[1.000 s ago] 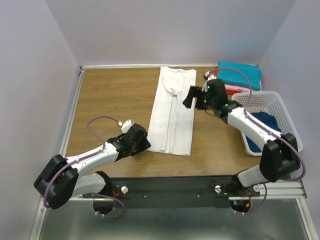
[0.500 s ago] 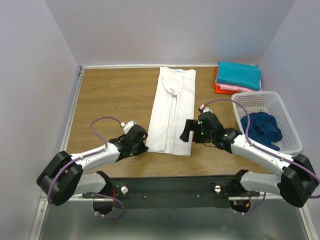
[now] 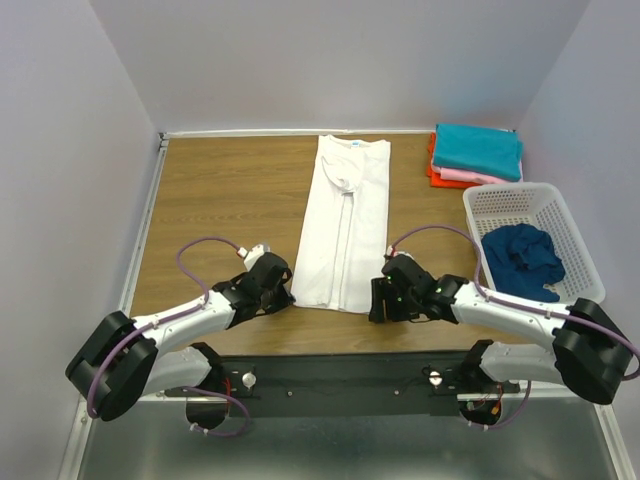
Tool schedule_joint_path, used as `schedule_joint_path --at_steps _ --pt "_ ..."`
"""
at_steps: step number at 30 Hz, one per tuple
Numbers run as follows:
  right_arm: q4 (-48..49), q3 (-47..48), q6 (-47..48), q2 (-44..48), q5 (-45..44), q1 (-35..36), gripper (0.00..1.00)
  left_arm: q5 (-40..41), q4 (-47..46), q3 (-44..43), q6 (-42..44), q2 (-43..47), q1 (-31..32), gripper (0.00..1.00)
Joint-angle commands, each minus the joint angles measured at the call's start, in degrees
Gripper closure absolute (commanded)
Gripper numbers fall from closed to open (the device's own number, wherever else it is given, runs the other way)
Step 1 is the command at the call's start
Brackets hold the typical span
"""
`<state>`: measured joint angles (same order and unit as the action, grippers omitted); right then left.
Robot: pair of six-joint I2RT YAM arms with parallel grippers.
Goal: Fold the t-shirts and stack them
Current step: Fold the tshirt
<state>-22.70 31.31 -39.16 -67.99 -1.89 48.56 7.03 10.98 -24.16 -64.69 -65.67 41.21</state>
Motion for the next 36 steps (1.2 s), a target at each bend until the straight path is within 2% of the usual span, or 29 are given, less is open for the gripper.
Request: schedule_joint_path --at_steps 1,2,4,5,8,9,11,12,13,21,27,36 --pt "1.43 -1.51 -1.35 -2.41 0.48 1.19 0.35 -0.61 0.27 1.05 -0.88 1.07 -0.17 1.0" --pt "1.43 -1.6 -1.62 -2.94 0.48 1.28 0.43 -0.61 0.35 1.22 -0.88 1.33 -0.17 1.0" --pt "1.6 -1.78 -1.8 -3.03 0.22 1.72 0.5 -0.7 0.27 1.4 -0.97 1.68 -0.17 1.0" --pt "1.6 -1.87 -2.06 -2.77 -0.21 1.98 0.58 -0.7 0.35 1.49 -0.97 1.95 -0.08 1.0" --pt "2.22 -2.57 -1.98 -2.59 -1.36 2.07 0.67 -0.61 0.27 1.49 -1.14 2.3 -0.17 1.0" --pt "2.22 -2.66 -2.24 -2.5 -1.62 2.24 0.75 -0.7 0.35 1.31 -0.97 2.56 -0.17 1.0" --pt "2.39 -2.48 -2.59 -1.98 -1.8 2.16 0.83 -0.96 0.35 1.22 -0.97 2.83 -0.08 1.0" --pt "2.4 -2.39 -2.59 -1.63 -1.89 2.16 0.97 -1.05 0.35 1.05 -0.97 3.0 -0.08 1.0" --pt "2.31 -2.05 -2.33 -0.75 -2.15 2.24 0.99 -1.05 0.27 0.96 -0.88 3.44 -0.08 1.0" --pt "2.13 1.56 -1.8 1.45 -7.33 2.24 0.99 0.62 0.53 -3.17 1.05 4.59 -0.08 1.0" --pt "2.04 6.3 -0.04 1.46 -13.57 1.89 0.99 2.99 1.76 -9.92 3.6 1.25 -0.34 1.0" --pt "1.96 12.19 5.05 -2.5 -16.03 -1.88 0.99 3.79 2.11 -18.63 9.04 -5.86 -2.8 1.0"
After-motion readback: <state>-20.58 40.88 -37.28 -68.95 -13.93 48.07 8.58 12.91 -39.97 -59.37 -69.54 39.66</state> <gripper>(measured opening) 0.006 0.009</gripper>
